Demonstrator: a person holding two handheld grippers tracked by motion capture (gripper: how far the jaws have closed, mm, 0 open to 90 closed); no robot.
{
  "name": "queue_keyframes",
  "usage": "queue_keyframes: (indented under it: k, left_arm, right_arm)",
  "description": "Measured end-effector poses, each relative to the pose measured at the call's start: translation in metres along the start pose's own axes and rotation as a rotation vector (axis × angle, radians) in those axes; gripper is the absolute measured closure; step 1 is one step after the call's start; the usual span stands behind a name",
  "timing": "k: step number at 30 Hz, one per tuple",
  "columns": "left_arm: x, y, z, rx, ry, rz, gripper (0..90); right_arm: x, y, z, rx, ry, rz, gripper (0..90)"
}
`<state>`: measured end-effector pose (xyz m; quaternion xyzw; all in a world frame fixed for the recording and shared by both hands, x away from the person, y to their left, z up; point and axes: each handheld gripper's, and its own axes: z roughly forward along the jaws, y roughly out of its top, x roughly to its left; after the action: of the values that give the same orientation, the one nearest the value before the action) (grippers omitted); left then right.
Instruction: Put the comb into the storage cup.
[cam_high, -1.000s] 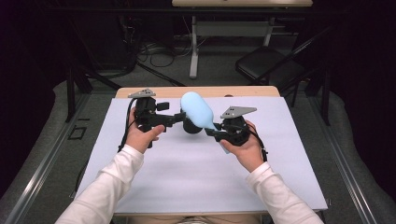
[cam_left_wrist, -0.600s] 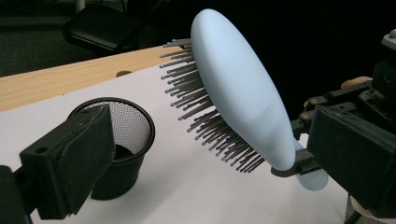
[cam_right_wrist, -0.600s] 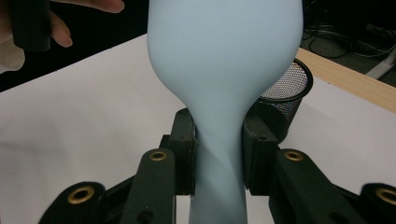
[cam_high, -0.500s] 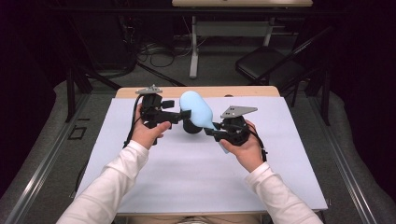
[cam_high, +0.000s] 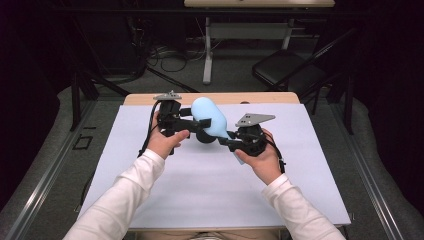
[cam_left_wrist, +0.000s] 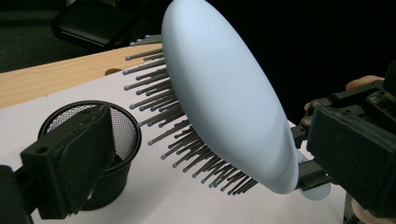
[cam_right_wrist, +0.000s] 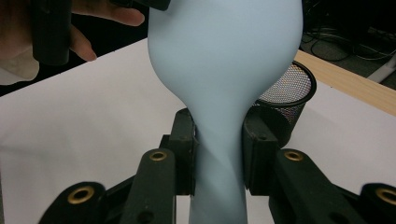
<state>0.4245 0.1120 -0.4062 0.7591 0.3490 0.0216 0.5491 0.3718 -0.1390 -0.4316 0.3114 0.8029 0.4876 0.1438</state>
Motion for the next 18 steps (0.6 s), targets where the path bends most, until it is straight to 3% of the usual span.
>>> queue_keyframes:
  k: [12,18]
  left_arm:
    - [0.0007,0.0003,0.0041,0.004,0.000,-0.009,4.0]
    - [0.0005,0.0015,0.0038,-0.002,-0.011,-0.015,10.1]
  right_arm:
    - [0.0020,0.0022,0.0005,-0.005,0.006,-0.005,69.7]
    - [0.0036,0.0032,0.0020,-0.007,0.009,-0.008,69.7]
